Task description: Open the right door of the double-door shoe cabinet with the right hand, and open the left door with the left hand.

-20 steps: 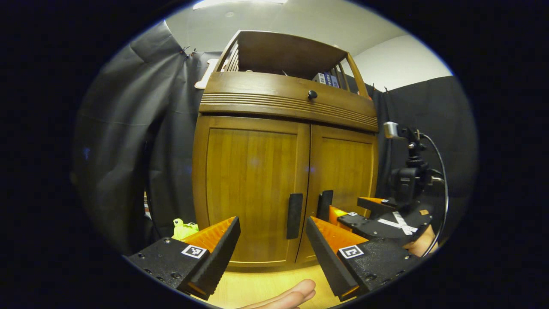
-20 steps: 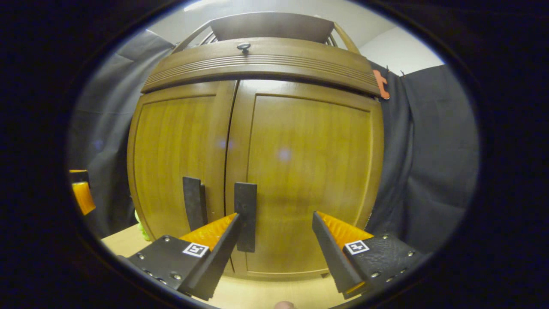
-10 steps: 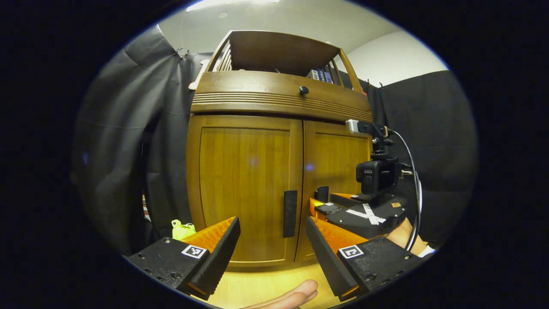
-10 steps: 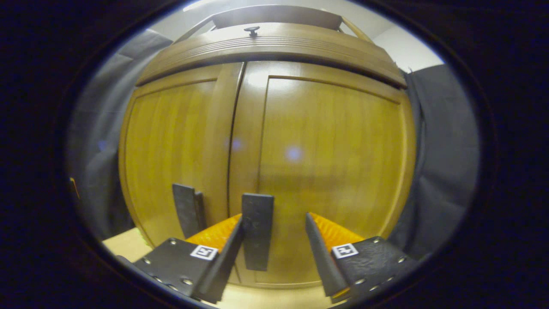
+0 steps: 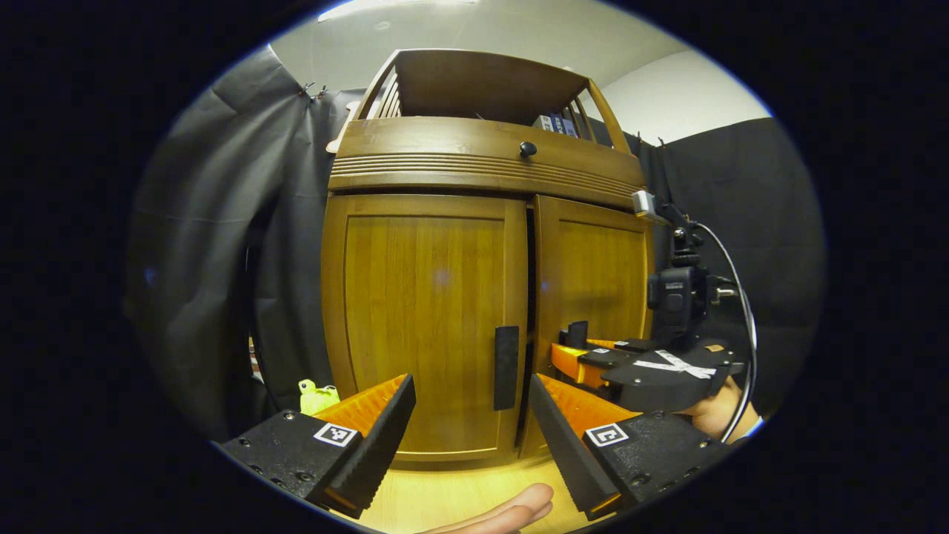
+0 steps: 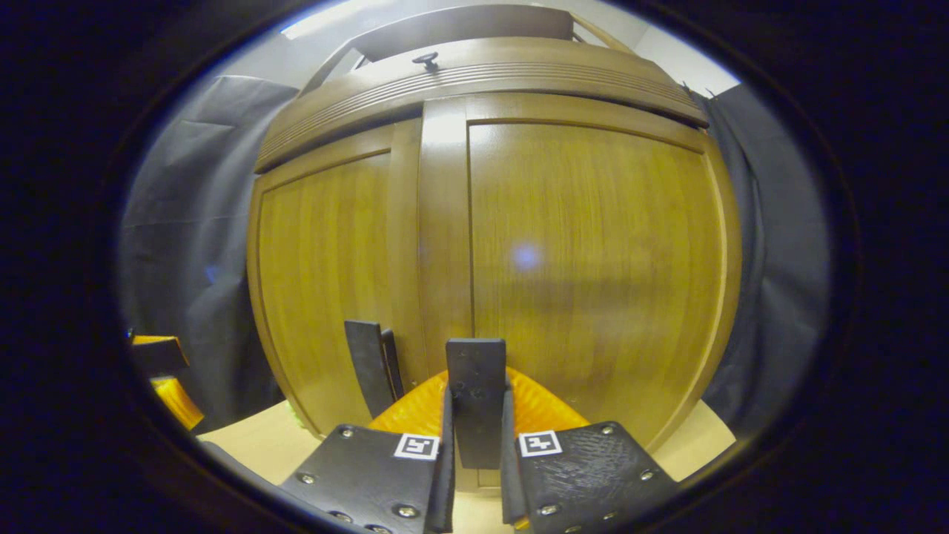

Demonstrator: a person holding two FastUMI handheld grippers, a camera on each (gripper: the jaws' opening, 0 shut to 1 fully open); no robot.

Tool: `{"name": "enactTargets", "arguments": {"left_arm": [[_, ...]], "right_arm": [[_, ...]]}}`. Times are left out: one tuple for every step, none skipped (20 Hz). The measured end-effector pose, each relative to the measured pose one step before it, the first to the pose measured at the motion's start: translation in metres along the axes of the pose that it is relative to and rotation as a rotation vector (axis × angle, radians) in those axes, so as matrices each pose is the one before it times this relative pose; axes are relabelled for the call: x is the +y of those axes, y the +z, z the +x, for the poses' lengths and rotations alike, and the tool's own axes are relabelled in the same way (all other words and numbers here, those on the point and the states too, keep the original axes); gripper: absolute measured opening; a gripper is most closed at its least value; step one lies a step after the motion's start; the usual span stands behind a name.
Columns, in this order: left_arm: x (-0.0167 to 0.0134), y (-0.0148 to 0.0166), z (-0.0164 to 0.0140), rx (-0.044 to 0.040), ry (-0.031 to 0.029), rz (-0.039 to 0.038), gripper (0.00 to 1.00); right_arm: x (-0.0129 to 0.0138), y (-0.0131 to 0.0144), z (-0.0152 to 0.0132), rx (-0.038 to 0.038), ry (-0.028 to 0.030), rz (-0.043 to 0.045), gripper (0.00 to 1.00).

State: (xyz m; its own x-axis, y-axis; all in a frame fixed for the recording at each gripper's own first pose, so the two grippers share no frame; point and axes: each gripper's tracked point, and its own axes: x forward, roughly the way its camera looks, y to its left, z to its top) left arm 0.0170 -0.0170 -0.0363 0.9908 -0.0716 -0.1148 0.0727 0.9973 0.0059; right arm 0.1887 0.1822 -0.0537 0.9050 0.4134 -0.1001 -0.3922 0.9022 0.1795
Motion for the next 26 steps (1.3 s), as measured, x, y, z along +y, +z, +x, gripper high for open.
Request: {"name": "enactTargets", "arguments": {"left_arm": [[-0.00048,0.00027,0.00002,-0.00057,0.00052,0.00144,0.96],[-0.00080,-0.00052,0.00072,0.00071,-0.00213,0.00151,0.96],[-0.00122,0.00093,0.00039,-0.00183,-0.00259,0.00279,0.93],[0.00026,0.00009,-0.00059,-0.00300,0.00125,0.00433,0.92],[0.00013,0.00092,-0.00028,-0.00363,0.00348,0.00535,0.92],[0.00069,-0.00014,0.00061,-0.00184,0.00458,0.00243,0.93],[-0.00006,0.00002,-0.00069,-0.00160,0.00196,-0.00003,0.96],[-0.00120,-0.00038,-0.00023,-0.00206,-0.00219,0.00051,0.93],[-0.00020,0.00137,0.00024,-0.00266,-0.00001,-0.00050,0.93],[0.00049,-0.00045,0.00001,-0.00092,0.00205,-0.00035,0.93],[0.00085,0.00054,0.00026,-0.00037,0.00149,0.00006,0.92],[-0.00030,0.00024,0.00080,-0.00103,-0.00028,0.00056,0.92],[-0.00053,-0.00138,0.00128,0.00074,-0.00089,0.00070,0.93],[0.00044,-0.00097,0.00146,0.00574,-0.00207,0.00220,0.93],[0.00183,-0.00121,0.00203,0.00569,0.00564,-0.00029,0.96],[0.00329,-0.00233,0.00186,0.00454,0.01421,-0.00300,0.96],[0.00201,-0.00071,0.00205,0.00612,0.01274,-0.00218,0.95],[0.00035,-0.00270,0.00107,0.00642,0.00408,-0.00183,0.96],[-0.00231,-0.00069,0.00080,0.00510,-0.00356,0.00010,0.93],[-0.00179,0.00038,0.00038,0.00031,-0.00576,0.00235,0.93],[-0.00164,0.00134,-0.00043,-0.00412,-0.00381,0.00132,0.96],[-0.00064,-0.00001,-0.00056,-0.00360,-0.00184,0.00100,0.96],[-0.00098,0.00131,-0.00060,-0.00424,-0.00271,0.00136,0.93],[-0.00146,-0.00058,-0.00051,-0.00203,-0.00353,0.00270,0.93],[-0.00075,0.00060,-0.00028,-0.00159,-0.00110,0.00214,0.96],[-0.00070,-0.00083,-0.00104,0.00034,-0.00003,0.00210,0.93]], "right_arm": [[0.00082,0.00332,-0.00318,0.00349,0.00909,0.00172,0.25],[0.00079,0.00338,-0.00407,0.00126,0.01152,0.00328,0.25],[-0.00132,0.00077,-0.00719,0.00132,0.01127,0.00726,0.25],[-0.00107,0.00227,-0.00388,0.00157,0.01004,0.00335,0.25],[-0.00071,0.00420,-0.00104,0.00136,0.00770,0.00074,0.25],[-0.00082,0.00382,-0.00241,0.00167,0.00583,0.00136,0.25],[0.00025,0.00301,-0.00118,-0.00114,0.00554,0.00147,0.25],[-0.00014,0.00503,-0.00175,-0.00456,0.00525,-0.00035,0.25],[0.00111,0.00376,-0.00244,-0.00517,0.00384,-0.00167,0.25],[0.00029,0.00412,-0.00337,0.00017,0.00242,0.00028,0.25],[-0.00085,0.00375,-0.00459,-0.00209,0.00150,-0.00020,0.25],[-0.00059,0.00254,-0.00262,0.00200,0.00133,0.00254,0.25],[-0.00075,0.00299,-0.00168,0.00051,0.00298,0.00920,0.25],[-0.00136,0.00279,-0.00268,-0.00021,0.00492,0.00530,0.25],[-0.00115,0.00130,-0.00207,-0.00093,0.00404,0.00867,0.25],[-0.00030,0.00150,-0.00187,-0.00199,0.00219,0.01108,0.25],[-0.00081,0.00124,-0.00266,0.00057,-0.00104,0.00705,0.25],[-0.00139,0.00025,-0.00154,-0.00127,-0.00428,-0.00063,0.25],[-0.00252,0.00165,-0.00184,-0.00052,-0.00708,-0.00214,0.25],[-0.00145,0.00306,-0.00226,0.00077,-0.00852,-0.00091,0.25],[-0.00225,0.00275,-0.00282,0.00276,-0.00878,0.00206,0.25],[-0.00308,0.00117,-0.00437,0.00272,-0.00877,-0.00331,0.25],[-0.00557,-0.00211,-0.00586,0.00051,-0.01107,-0.00596,0.25],[-0.00552,0.00013,-0.00525,0.00048,-0.01298,-0.00331,0.25],[-0.00417,-0.00224,-0.00391,-0.00093,-0.01189,-0.00370,0.24],[-0.00341,-0.00005,-0.00386,-0.00280,-0.01100,-0.00425,0.24]]}}
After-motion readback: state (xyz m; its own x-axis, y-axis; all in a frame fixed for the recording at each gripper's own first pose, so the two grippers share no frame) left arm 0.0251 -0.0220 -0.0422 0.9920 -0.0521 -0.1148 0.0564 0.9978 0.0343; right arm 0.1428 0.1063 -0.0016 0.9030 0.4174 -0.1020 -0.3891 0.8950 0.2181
